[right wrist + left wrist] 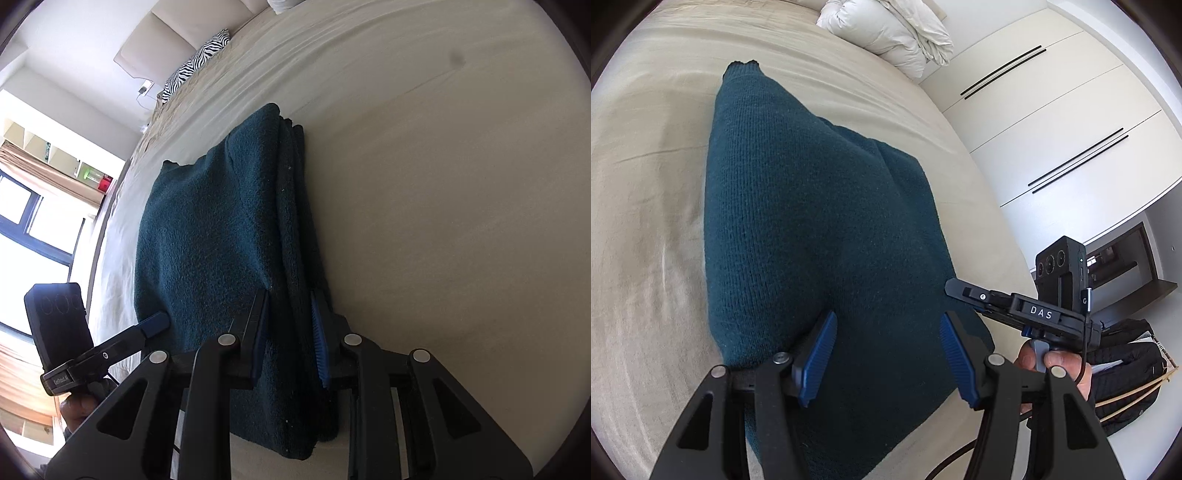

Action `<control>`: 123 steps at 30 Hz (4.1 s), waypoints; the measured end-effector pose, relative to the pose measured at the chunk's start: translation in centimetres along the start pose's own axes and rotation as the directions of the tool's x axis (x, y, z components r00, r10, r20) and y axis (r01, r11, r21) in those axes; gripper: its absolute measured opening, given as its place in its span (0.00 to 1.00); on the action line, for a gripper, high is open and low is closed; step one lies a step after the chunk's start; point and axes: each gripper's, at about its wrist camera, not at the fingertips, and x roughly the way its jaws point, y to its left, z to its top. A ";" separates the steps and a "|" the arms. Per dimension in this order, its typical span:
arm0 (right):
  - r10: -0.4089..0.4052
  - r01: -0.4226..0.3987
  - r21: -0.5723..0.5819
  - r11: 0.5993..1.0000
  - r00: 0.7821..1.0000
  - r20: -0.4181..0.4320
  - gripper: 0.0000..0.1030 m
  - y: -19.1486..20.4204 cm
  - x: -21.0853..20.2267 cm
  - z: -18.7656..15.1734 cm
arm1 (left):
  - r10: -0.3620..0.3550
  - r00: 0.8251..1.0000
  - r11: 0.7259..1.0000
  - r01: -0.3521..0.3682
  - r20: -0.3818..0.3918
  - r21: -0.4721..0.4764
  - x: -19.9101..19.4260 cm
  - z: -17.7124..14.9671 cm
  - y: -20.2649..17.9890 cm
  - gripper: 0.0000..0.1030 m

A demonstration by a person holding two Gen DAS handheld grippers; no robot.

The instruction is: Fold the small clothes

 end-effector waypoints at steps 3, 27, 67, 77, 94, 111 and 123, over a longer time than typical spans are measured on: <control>0.006 -0.006 0.010 1.000 1.000 0.003 0.18 -0.6 0.4 -0.6 | 0.014 1.000 1.000 -0.014 -0.012 0.010 0.6 0.1 -0.2 0.58; 0.021 -0.022 -0.039 0.999 0.999 -0.027 0.15 6.8 7.2 9.1 | 0.212 0.977 0.967 -0.213 0.022 0.142 5.3 9.7 0.3 0.59; 0.093 -0.089 0.039 0.995 0.989 -0.116 0.40 2.7 6.3 7.5 | 0.103 0.994 0.987 -0.106 -0.027 -0.118 2.5 6.3 5.5 0.87; -0.238 0.228 -0.250 0.941 0.971 -0.009 0.21 10.3 4.6 5.8 | 0.249 0.969 0.968 -0.249 -0.008 -0.024 1.1 5.7 2.7 0.45; -0.006 0.009 -0.397 0.918 1.000 0.007 0.20 26.0 -6.8 -11.0 | 0.299 0.947 0.943 -0.312 0.114 0.113 -21.0 -9.2 -2.2 0.45; 0.015 -0.049 -0.214 0.976 0.987 -0.159 0.25 21.9 3.5 -22.8 | 0.291 0.956 0.954 -0.287 0.037 -0.090 -20.3 -19.4 8.2 0.60; -0.013 0.009 -0.197 0.980 1.000 -0.019 0.44 19.6 -2.1 -23.3 | 0.392 0.910 0.920 -0.384 0.136 -0.081 -22.8 -20.8 5.9 0.64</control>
